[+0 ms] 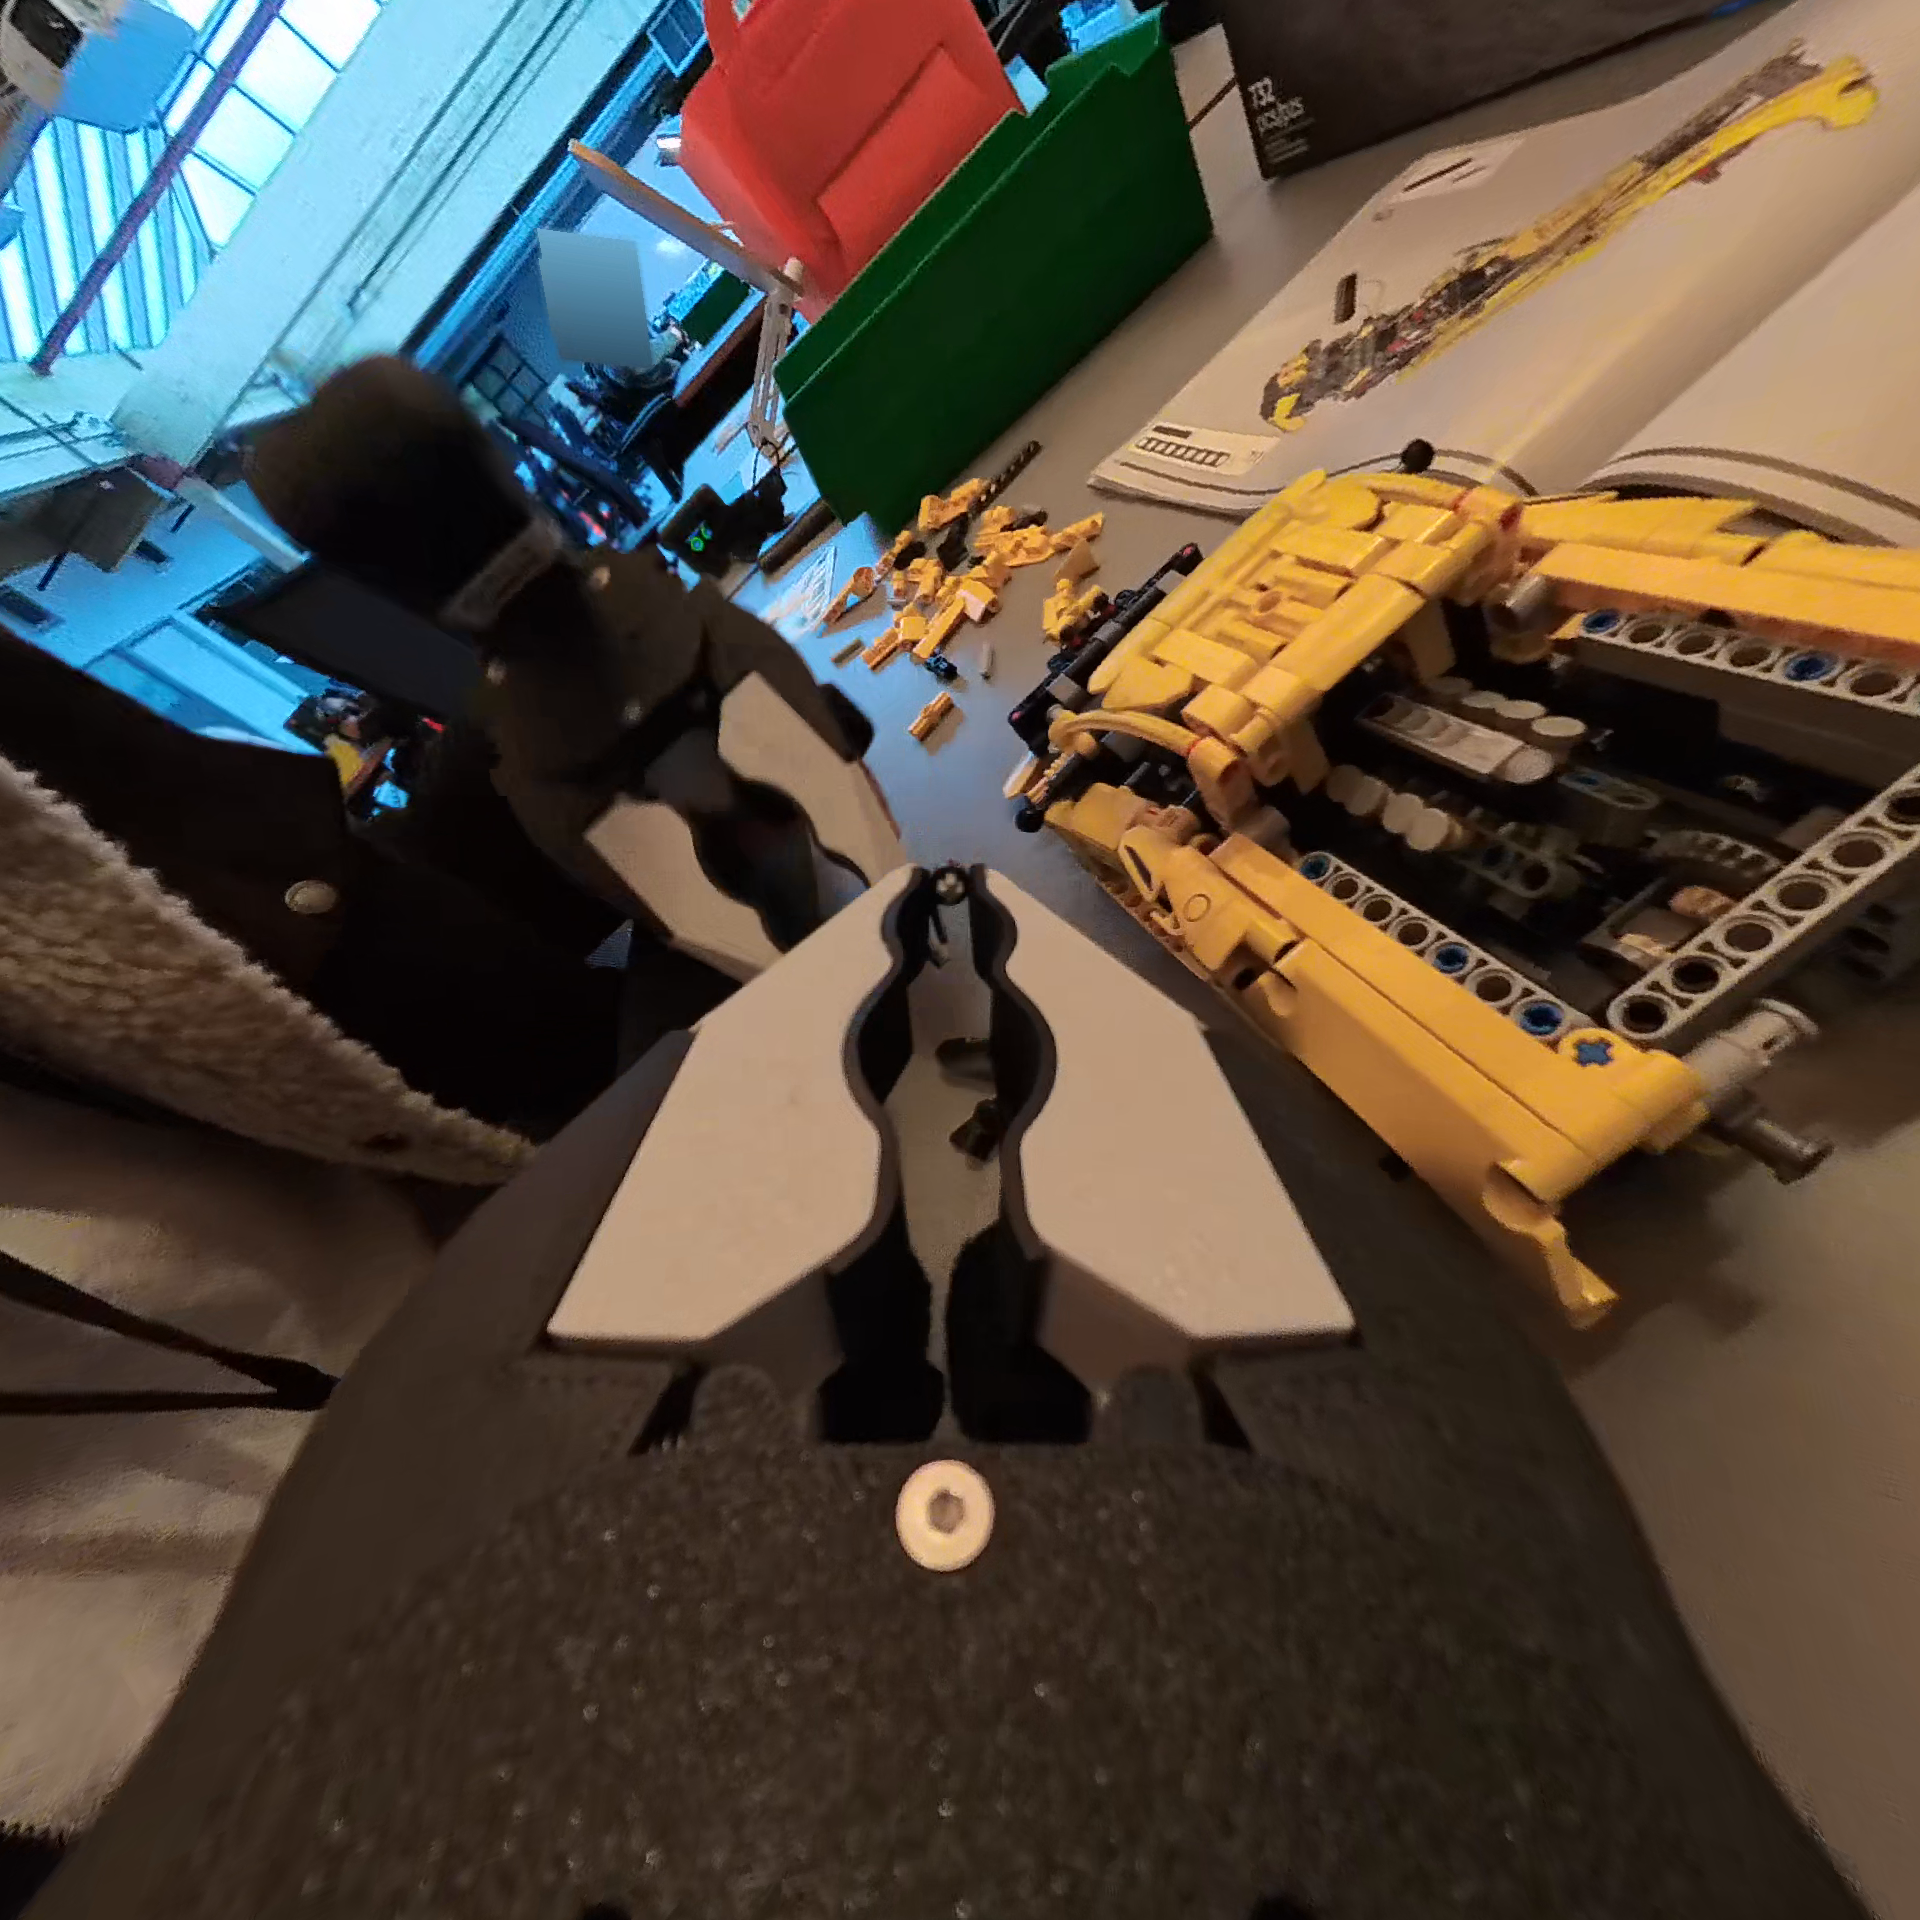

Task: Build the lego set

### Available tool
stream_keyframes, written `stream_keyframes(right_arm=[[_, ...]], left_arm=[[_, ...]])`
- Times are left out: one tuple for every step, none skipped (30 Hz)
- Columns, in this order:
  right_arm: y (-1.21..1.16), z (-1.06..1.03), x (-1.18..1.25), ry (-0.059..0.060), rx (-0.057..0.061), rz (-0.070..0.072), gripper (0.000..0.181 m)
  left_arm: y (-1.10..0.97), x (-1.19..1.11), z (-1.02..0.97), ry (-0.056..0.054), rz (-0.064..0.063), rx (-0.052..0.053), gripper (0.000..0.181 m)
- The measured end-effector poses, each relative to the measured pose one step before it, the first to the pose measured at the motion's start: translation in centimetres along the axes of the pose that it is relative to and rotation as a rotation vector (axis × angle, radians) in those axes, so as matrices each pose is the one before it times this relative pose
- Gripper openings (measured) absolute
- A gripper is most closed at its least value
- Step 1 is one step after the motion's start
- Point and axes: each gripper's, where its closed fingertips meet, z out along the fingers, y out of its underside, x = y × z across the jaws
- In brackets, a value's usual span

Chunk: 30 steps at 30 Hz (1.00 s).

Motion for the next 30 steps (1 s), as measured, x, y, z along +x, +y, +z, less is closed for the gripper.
stream_keyframes(right_arm=[[-0.116, -0.082, 0.076, 0.0039, 0.0086, 0.0040, 0.006], [-0.105, -0.099, 0.035, 0.0041, 0.0078, -0.0013, 0.006], [-0.042, -0.055, -0.030, -0.0006, 0.0041, 0.0000, 0.006], [-0.025, -0.022, -0.068, -0.0031, 0.0025, 0.0016, 0.006], [-0.031, -0.006, -0.066, -0.0020, 0.0035, -0.0011, 0.006], [-0.073, -0.051, 0.003, 0.0026, 0.0048, -0.0020, 0.006], [-0.055, -0.066, 0.035, 0.0011, 0.0048, 0.0022, 0.006], [-0.059, -0.056, 0.011, -0.0052, 0.0045, 0.0104, 0.006], [-0.068, -0.057, 0.035, -0.0044, 0.0055, 0.0123, 0.006], [-0.053, -0.058, 0.068, -0.0021, 0.0046, 0.0110, 0.006], [-0.108, -0.069, -0.016, -0.0067, 0.0063, 0.0108, 0.006], [-0.121, -0.061, -0.115, -0.0119, 0.0074, 0.0109, 0.006], [-0.069, -0.026, -0.112, -0.0113, 0.0046, 0.0094, 0.006], [-0.016, 0.003, -0.051, -0.0061, 0.0015, 0.0056, 0.006], [-0.002, -0.006, -0.023, -0.0026, 0.0005, 0.0018, 0.006], [0.000, 0.010, -0.038, -0.0029, 0.0002, 0.0011, 0.006], [-0.013, 0.005, 0.006, -0.0007, 0.0001, 0.0016, 0.006], [0.002, 0.009, 0.043, 0.0023, 0.0000, 0.0000, 0.006], [0.022, 0.013, 0.032, 0.0015, -0.0014, -0.0003, 0.006], [0.035, 0.023, -0.008, -0.0004, -0.0018, -0.0003, 0.006], [0.026, 0.029, -0.045, -0.0015, -0.0012, -0.0016, 0.006], [0.019, 0.027, -0.038, -0.0007, -0.0012, -0.0020, 0.006], [0.020, 0.010, 0.004, 0.0010, -0.0010, -0.0022, 0.006], [0.004, 0.015, 0.009, 0.0013, -0.0006, -0.0008, 0.006], [-0.002, 0.000, 0.022, 0.0001, 0.0002, 0.0014, 0.006], [-0.011, -0.004, 0.026, 0.0002, 0.0005, 0.0020, 0.006], [0.001, -0.004, 0.031, 0.0016, 0.0001, 0.0007, 0.006], [-0.021, -0.005, 0.032, 0.0028, 0.0008, -0.0013, 0.006], [0.004, -0.004, 0.032, 0.0027, -0.0001, -0.0015, 0.006], [0.022, 0.008, 0.025, 0.0015, -0.0011, -0.0001, 0.006]], left_arm=[[0.303, -0.178, 0.218, -0.0462, 0.0119, -0.0105, 0.027], [-0.033, -0.024, 0.187, -0.0143, -0.0086, 0.0024, 0.026], [-0.254, 0.211, 0.201, 0.0166, -0.0305, 0.0101, 0.026], [-0.335, 0.398, 0.249, 0.0337, -0.0353, 0.0115, 0.026], [-0.291, 0.273, 0.293, 0.0241, -0.0301, 0.0111, 0.026], [-0.044, -0.078, 0.317, -0.0022, -0.0182, -0.0031, 0.026], [0.149, -0.236, 0.269, -0.0166, -0.0018, -0.0128, 0.026], [0.179, -0.162, 0.192, -0.0152, 0.0078, -0.0124, 0.026], [0.103, -0.220, 0.148, -0.0172, 0.0062, -0.0071, 0.026], [0.071, -0.157, 0.113, -0.0101, 0.0056, -0.0045, 0.026], [0.060, -0.170, 0.122, -0.0084, 0.0052, -0.0033, 0.026], [0.091, -0.164, 0.098, -0.0072, 0.0023, -0.0023, 0.026], [0.092, -0.115, 0.066, -0.0025, -0.0012, 0.0001, 0.026], [-0.041, 0.052, -0.017, 0.0090, -0.0060, 0.0091, 0.026], [0.001, 0.072, -0.036, 0.0114, -0.0074, 0.0019, 0.026], [0.028, 0.046, -0.033, 0.0070, -0.0014, -0.0006, 0.025], [0.076, -0.019, -0.011, -0.0007, 0.0073, -0.0040, 0.023], [0.041, -0.091, -0.011, -0.0064, 0.0110, -0.0024, 0.021], [0.074, -0.084, -0.035, -0.0048, 0.0110, -0.0040, 0.021], [0.141, -0.262, -0.123, -0.0113, 0.0092, -0.0069, 0.020], [0.196, -0.408, -0.184, -0.0154, 0.0050, -0.0070, 0.020], [0.192, -0.450, -0.195, -0.0145, -0.0026, -0.0052, 0.021], [0.170, -0.324, -0.190, -0.0044, -0.0064, -0.0018, 0.021], [0.155, -0.287, -0.184, -0.0028, -0.0065, 0.0001, 0.021], [0.142, -0.393, -0.182, -0.0112, -0.0064, -0.0009, 0.021], [0.124, -0.333, -0.183, -0.0094, -0.0035, -0.0016, 0.021], [0.039, -0.256, -0.181, -0.0084, 0.0002, 0.0013, 0.021], [-0.073, -0.122, -0.178, -0.0043, 0.0026, 0.0085, 0.021], [-0.152, 0.106, -0.152, 0.0067, 0.0065, 0.0126, 0.021], [-0.127, 0.270, -0.095, 0.0128, 0.0113, 0.0111, 0.021]])
